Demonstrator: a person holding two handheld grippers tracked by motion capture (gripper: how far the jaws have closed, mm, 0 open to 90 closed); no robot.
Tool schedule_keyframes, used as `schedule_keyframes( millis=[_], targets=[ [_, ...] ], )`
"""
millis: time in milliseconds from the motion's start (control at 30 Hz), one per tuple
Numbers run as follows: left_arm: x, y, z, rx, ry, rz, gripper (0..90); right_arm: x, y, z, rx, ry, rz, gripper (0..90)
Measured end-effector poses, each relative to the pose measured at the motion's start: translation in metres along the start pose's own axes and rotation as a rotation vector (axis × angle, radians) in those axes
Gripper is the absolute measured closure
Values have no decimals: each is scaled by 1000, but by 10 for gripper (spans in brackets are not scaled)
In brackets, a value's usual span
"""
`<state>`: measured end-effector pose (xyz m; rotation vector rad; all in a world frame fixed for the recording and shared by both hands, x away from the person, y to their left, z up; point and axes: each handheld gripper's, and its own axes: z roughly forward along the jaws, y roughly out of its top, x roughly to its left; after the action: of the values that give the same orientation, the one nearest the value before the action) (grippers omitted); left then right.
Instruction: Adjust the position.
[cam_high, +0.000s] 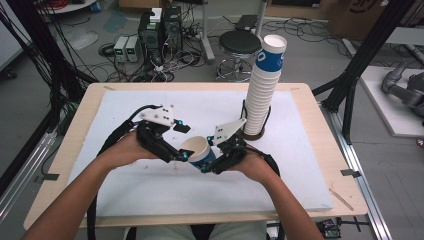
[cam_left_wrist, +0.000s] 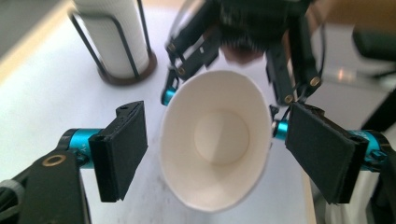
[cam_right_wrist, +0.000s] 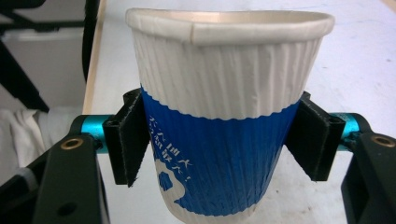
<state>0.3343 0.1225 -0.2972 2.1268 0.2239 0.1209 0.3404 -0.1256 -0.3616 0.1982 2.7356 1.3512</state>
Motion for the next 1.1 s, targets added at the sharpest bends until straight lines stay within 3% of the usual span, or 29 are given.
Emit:
schedule_keyframes(
  millis=[133,267,367,433,633,667,733,767,800,833,1100],
  targets=[
    [3,-14,-16,-193,44,-59,192,-5,-10,-11,-61,-26,53,292],
    [6,-34,-30,-325,126,-99,183,-9,-19,-21,-126,-55,100,291],
    [7,-41,-34,-352,156,-112,181,-11,-22,-26,-163,-80,113,291],
    [7,-51,-37,-400,183,-131,181,-11,-23,-28,-173,-86,121,291],
    [5,-79,-37,-469,261,-180,180,-12,-33,-31,-224,-142,133,289],
    [3,-87,-36,-484,290,-187,180,-11,-35,-31,-231,-141,138,288],
    [3,-92,-35,-492,301,-191,181,-11,-36,-31,-239,-149,140,289],
    [2,-95,-35,-499,310,-196,181,-9,-38,-31,-238,-118,161,288],
    [2,-100,-34,-510,326,-201,180,-11,-41,-31,-263,-166,151,287],
    [2,-105,-34,-516,339,-207,180,-11,-41,-31,-263,-166,151,287],
    [-5,-132,-31,-492,440,-204,184,-10,-52,-31,-305,-210,181,287]
  ],
)
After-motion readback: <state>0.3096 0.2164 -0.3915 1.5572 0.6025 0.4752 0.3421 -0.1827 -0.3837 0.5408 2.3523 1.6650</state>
